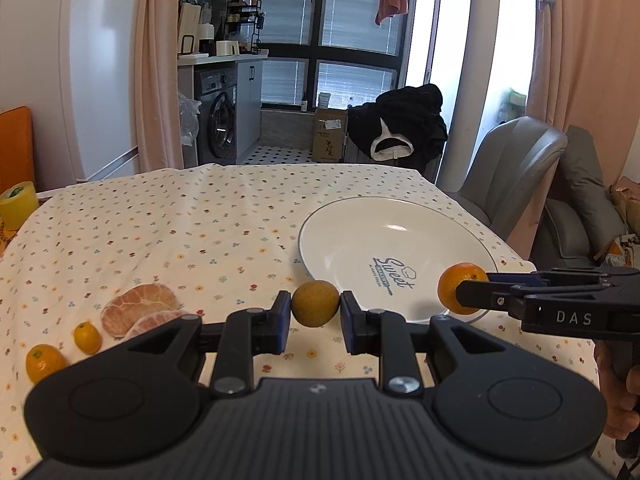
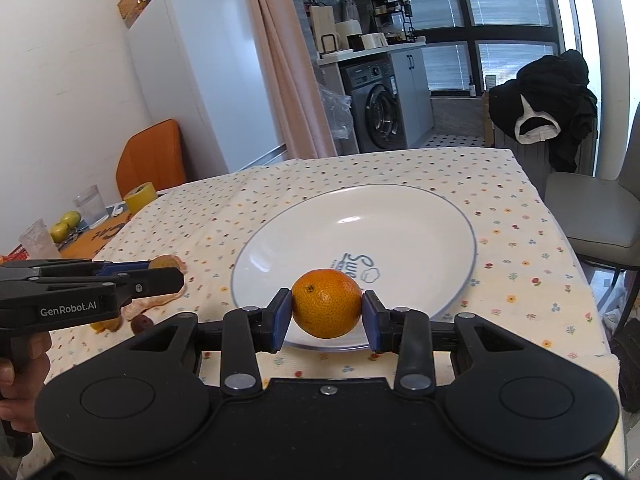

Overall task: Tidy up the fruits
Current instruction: 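Carry the orange in the right tool while the left tool carries the olive fruit to the plate, then open the right tool to drop the orange while the left tool releases its fruit onto the plate, then move both open tools back over the fruit cluster, then grasp the red plum with the right tool while the left tool grasps a small mandarin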

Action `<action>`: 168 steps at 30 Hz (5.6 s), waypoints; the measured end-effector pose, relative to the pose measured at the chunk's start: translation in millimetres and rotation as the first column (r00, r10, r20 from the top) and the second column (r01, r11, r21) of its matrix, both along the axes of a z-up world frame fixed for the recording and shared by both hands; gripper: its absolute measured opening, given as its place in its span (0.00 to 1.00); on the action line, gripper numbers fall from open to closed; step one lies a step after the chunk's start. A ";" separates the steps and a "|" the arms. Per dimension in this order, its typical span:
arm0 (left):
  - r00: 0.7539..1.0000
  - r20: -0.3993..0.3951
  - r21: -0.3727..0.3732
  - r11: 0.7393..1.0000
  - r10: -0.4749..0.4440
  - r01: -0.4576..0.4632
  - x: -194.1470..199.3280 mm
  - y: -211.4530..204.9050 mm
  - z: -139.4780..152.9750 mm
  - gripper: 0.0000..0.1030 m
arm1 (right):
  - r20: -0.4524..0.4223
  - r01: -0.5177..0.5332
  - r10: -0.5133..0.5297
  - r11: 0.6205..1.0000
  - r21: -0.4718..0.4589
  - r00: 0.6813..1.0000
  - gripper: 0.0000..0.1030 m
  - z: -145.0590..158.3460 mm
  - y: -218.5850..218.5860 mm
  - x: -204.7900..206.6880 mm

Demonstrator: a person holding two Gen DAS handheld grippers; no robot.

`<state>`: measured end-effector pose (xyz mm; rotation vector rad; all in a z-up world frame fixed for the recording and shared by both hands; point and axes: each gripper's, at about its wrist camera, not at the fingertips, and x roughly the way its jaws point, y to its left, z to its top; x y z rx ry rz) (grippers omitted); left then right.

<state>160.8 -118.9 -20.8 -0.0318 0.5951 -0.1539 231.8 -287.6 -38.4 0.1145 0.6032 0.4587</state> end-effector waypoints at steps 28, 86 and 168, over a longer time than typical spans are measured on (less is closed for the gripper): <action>0.993 -0.078 0.044 0.995 -0.088 0.092 61.8 -56.7 -26.6 0.24 | -0.009 -0.003 0.003 0.999 -0.046 1.000 0.35 -16.7 -4.5 31.1; 0.984 0.046 -0.067 0.983 0.172 -0.169 -51.7 77.7 28.2 0.84 | 0.093 -0.020 0.019 1.000 0.012 0.996 1.00 29.4 42.7 -26.5; 0.944 -0.107 -0.095 0.941 0.313 -0.323 -51.2 153.7 -48.1 0.28 | -0.120 -0.429 0.419 0.899 -0.084 0.900 0.36 -25.3 179.8 -4.0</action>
